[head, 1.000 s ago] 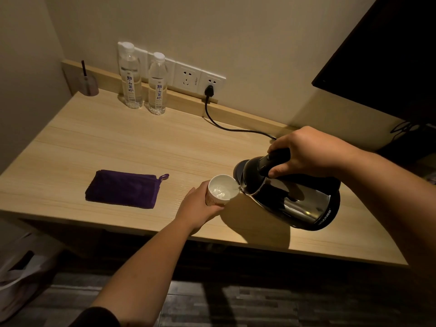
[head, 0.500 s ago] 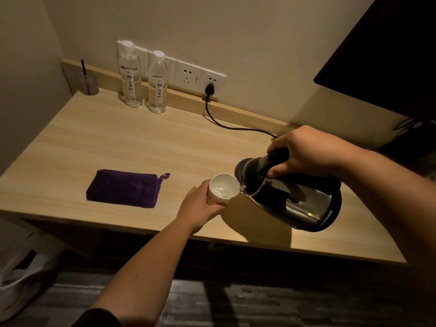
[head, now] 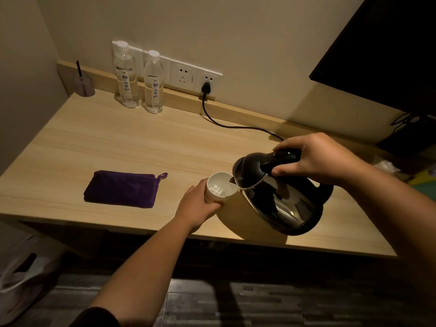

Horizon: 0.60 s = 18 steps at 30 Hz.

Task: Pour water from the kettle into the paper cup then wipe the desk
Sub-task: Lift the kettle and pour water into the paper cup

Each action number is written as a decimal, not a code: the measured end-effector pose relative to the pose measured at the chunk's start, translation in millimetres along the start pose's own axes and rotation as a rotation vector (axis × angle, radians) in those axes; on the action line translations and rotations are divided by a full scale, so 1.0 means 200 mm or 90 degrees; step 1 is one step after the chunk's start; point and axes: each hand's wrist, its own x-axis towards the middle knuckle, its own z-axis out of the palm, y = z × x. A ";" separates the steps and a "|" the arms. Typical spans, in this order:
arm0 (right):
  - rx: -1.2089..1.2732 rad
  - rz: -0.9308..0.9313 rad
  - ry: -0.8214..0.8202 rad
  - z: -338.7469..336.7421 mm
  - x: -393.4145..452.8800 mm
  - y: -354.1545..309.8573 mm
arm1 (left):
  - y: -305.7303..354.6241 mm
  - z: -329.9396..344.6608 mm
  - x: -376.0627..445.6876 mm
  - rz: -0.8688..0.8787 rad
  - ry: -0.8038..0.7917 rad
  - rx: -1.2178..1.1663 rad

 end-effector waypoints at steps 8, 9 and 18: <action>0.254 0.111 0.137 0.17 -0.19 0.19 | 0.02 -0.01 -0.02 -0.002 -0.001 -0.001; 0.292 0.123 0.168 0.21 -0.22 0.22 | 0.03 -0.01 -0.02 0.000 0.000 -0.003; 0.494 0.299 0.443 0.55 -0.53 0.45 | 0.08 -0.02 -0.04 -0.011 0.000 -0.033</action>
